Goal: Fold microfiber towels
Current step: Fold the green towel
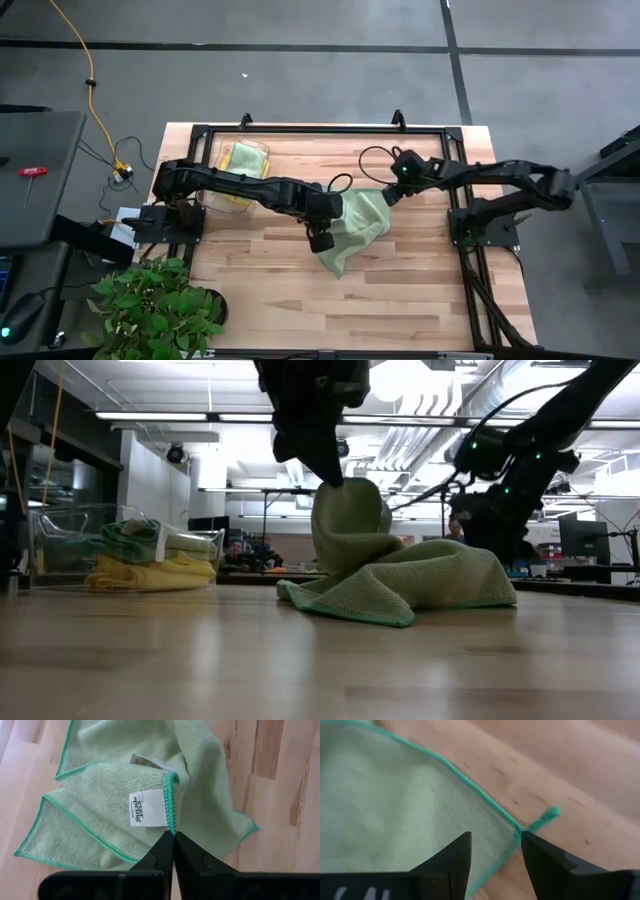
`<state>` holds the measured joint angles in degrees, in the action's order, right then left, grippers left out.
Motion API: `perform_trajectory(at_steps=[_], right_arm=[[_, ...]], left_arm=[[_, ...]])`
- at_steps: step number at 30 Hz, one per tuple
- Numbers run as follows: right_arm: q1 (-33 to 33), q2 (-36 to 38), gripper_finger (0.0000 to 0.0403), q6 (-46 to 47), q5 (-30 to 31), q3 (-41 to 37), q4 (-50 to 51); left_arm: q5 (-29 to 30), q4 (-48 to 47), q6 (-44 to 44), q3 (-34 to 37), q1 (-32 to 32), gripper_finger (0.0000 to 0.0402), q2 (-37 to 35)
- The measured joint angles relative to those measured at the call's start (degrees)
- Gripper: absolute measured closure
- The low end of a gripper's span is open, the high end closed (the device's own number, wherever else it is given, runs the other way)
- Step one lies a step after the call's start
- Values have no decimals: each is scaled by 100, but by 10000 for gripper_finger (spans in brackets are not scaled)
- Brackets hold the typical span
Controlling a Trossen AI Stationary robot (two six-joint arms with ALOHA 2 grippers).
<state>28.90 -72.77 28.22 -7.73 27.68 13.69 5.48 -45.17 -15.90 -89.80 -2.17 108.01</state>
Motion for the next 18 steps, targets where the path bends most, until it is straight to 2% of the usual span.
perform_trajectory(at_steps=[8,18], right_arm=[[-31,-446,237,-129,-11,0,-186],[-41,-534,237,562,770,0,-485]], left_arm=[[2,23,0,0,-4,401,0],[2,53,-1,-2,-4,401,0]])
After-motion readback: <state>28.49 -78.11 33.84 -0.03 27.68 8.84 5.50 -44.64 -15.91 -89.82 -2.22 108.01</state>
